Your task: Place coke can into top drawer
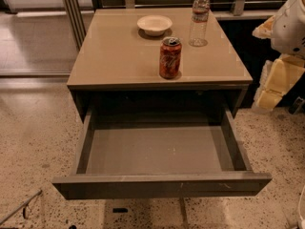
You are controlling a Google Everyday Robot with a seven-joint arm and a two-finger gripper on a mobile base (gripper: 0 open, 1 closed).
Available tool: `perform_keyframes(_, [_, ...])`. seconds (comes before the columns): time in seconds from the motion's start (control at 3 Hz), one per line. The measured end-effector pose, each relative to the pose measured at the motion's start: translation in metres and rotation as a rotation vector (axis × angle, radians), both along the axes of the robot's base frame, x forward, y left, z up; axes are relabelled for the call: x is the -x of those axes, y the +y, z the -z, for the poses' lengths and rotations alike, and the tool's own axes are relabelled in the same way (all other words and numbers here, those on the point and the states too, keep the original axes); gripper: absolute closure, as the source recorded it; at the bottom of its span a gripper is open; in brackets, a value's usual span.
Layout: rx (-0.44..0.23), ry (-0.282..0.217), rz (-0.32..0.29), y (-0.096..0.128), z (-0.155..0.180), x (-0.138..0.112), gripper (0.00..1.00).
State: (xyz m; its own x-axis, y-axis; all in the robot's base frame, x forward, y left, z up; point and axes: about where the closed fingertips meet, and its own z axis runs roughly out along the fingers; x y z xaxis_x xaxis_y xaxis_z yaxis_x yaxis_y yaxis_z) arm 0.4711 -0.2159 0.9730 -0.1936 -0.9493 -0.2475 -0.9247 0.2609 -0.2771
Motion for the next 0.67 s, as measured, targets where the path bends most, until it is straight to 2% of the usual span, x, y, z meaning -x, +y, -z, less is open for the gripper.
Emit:
perform_keyframes(0.33, [-0.068,-0.055,-0.030,0.000,0.015,-0.047,0.00])
perform_keyframes(0.67, [-0.179,-0.109,-0.036,0.007,0.028,-0.097,0.00])
